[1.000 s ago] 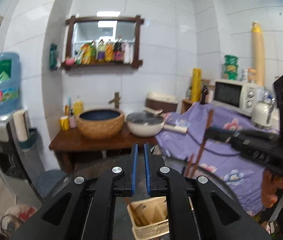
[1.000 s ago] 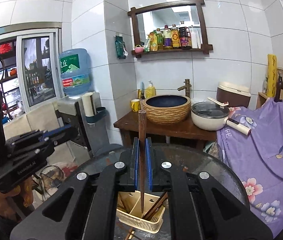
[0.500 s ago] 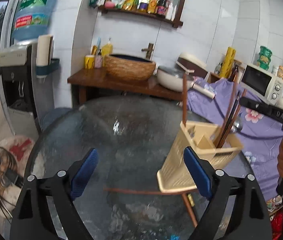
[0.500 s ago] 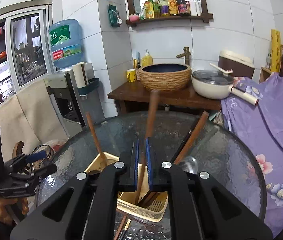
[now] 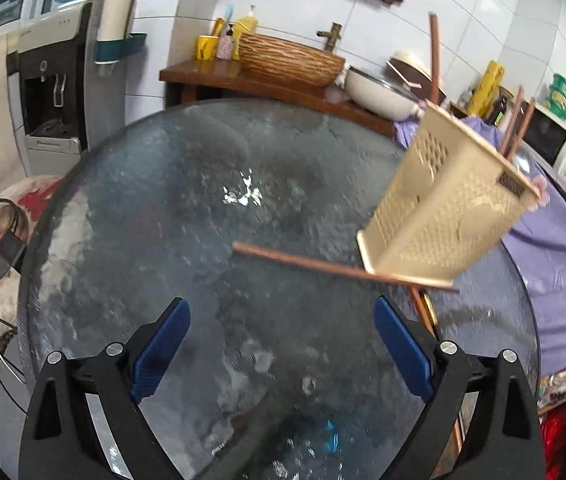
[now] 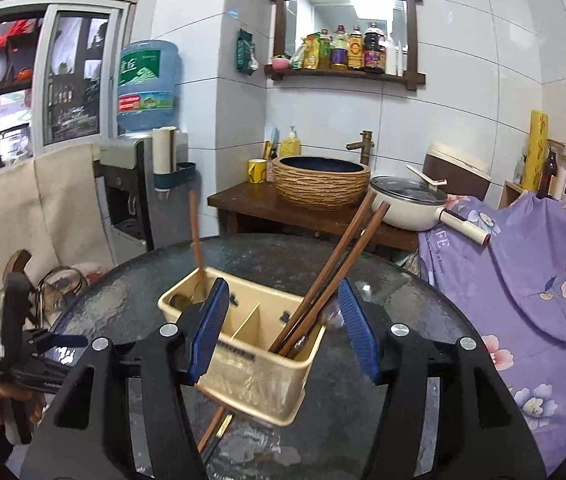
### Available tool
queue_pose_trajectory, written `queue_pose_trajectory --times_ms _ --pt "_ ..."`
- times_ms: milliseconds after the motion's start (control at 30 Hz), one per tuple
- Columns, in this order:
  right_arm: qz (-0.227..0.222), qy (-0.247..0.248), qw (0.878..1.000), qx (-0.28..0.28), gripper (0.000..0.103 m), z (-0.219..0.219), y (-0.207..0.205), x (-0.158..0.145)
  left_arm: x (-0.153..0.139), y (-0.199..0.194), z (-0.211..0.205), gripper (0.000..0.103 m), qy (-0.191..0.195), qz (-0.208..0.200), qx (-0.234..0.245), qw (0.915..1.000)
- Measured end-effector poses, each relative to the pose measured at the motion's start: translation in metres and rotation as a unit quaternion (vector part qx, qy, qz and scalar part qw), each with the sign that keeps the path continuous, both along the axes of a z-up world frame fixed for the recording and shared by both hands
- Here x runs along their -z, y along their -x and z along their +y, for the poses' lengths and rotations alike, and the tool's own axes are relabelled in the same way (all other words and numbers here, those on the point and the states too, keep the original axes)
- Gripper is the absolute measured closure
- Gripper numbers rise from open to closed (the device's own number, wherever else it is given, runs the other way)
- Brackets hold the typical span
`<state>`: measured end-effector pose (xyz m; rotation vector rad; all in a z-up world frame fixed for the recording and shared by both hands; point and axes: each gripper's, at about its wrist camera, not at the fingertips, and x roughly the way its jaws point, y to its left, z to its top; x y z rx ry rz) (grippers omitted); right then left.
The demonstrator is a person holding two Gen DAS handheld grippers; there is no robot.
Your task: Organize utensils
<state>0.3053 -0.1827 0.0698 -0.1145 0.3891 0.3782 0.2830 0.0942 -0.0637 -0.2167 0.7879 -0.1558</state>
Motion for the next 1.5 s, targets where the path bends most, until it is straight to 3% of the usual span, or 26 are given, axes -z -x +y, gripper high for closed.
queue_pose_trajectory --times_ms 100,200,333,500,700,1000,1200,1333,1500 --pt "0.017 0.01 0.999 -0.029 0.042 0.006 0.015 0.016 0.008 0.008 -0.004 0.011 -0.014 0.007 0.009 0.9998" --pt "0.06 0.029 0.993 -0.096 0.042 0.026 0.022 0.036 0.012 0.023 0.002 0.011 0.002 0.008 0.002 1.0" --pt "0.114 0.063 0.968 -0.214 0.042 0.074 0.027 0.062 0.006 0.056 0.016 0.009 0.009 -0.007 -0.025 0.9996" --pt "0.16 0.117 0.937 -0.287 0.043 0.14 0.015 0.094 0.003 0.093 0.031 0.008 -0.019 -0.013 -0.044 0.9988" --pt "0.206 0.184 0.917 -0.288 0.054 0.195 -0.032 0.125 0.006 0.114 0.049 0.008 -0.029 -0.012 -0.053 0.9981" --pt "0.247 0.205 0.916 -0.241 0.059 0.218 -0.097 0.147 0.011 0.124 0.055 0.007 -0.036 -0.006 -0.054 0.9979" --pt "0.265 0.205 0.913 -0.234 0.061 0.226 -0.104 0.156 0.012 0.125 0.052 0.007 -0.03 -0.004 -0.048 0.9984" --pt "0.27 0.214 0.907 -0.242 0.08 0.234 -0.097 0.156 0.016 0.123 0.047 0.007 -0.025 0.001 -0.041 0.9989" --pt "0.265 0.236 0.902 -0.245 0.089 0.238 -0.082 0.156 0.017 0.121 0.042 0.007 -0.02 0.002 -0.034 0.9992"
